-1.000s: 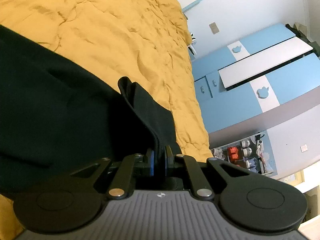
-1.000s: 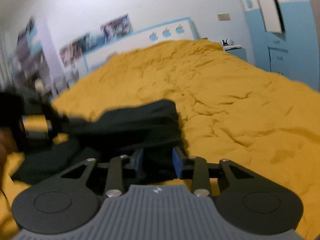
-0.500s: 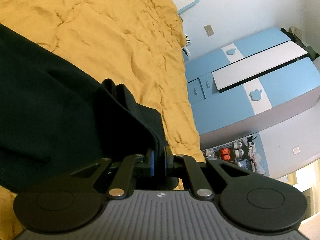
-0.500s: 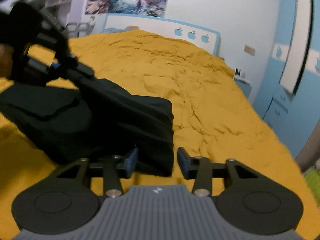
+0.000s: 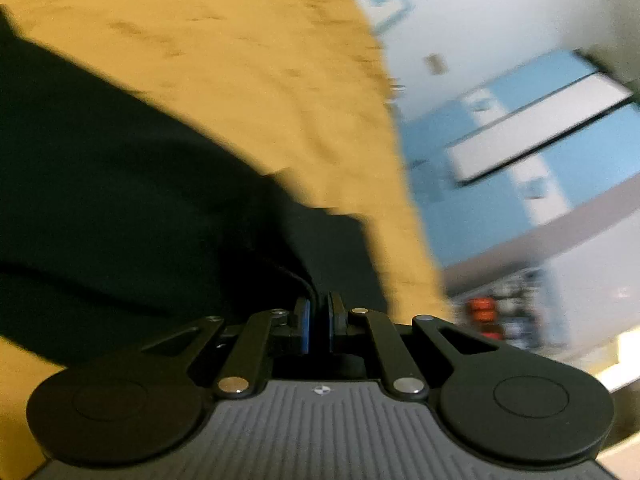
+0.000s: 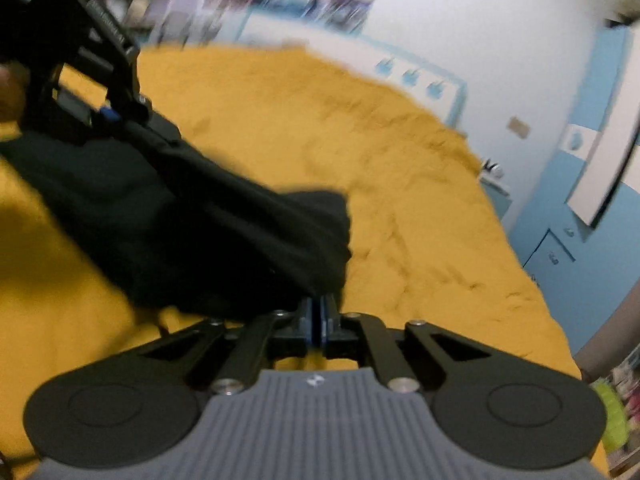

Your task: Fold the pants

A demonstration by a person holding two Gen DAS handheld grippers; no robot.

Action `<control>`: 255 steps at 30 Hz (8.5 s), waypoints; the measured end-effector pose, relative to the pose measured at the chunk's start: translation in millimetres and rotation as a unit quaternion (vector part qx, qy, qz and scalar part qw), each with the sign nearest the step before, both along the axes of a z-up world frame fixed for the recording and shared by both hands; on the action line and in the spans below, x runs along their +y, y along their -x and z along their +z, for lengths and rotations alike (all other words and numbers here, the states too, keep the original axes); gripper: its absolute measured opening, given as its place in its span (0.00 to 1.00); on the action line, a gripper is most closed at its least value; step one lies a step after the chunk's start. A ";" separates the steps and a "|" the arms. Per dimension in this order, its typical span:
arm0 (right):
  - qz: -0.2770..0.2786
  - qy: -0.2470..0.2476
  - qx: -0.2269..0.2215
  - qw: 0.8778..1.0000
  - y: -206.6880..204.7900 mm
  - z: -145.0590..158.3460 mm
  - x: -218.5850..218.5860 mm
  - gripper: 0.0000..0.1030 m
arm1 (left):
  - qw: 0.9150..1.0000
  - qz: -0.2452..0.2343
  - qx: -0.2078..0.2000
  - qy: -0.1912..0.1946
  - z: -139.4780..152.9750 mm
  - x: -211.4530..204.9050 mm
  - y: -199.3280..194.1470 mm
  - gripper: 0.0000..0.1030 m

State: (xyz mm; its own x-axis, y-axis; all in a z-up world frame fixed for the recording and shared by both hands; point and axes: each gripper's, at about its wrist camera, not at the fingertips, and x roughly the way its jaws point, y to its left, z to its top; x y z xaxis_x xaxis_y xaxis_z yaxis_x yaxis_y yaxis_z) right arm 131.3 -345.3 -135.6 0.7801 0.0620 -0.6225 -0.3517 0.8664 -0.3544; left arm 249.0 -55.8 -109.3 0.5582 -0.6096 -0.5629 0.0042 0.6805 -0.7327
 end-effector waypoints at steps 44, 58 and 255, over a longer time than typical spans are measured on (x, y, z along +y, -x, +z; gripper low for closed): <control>0.003 -0.126 -0.007 0.992 -6.5 38.7 9.5 0.20 | 0.982 0.043 0.119 0.137 -42.6 -2.4 6.7 0.56; 0.015 -0.122 -0.017 0.992 -6.6 44.3 11.0 0.23 | 0.997 0.041 0.025 0.060 -5.4 19.0 -0.9 0.09; -0.187 -0.435 0.138 0.870 -65.2 25.9 -50.5 0.38 | 0.998 0.022 -0.031 -0.058 9.3 53.9 20.6 0.67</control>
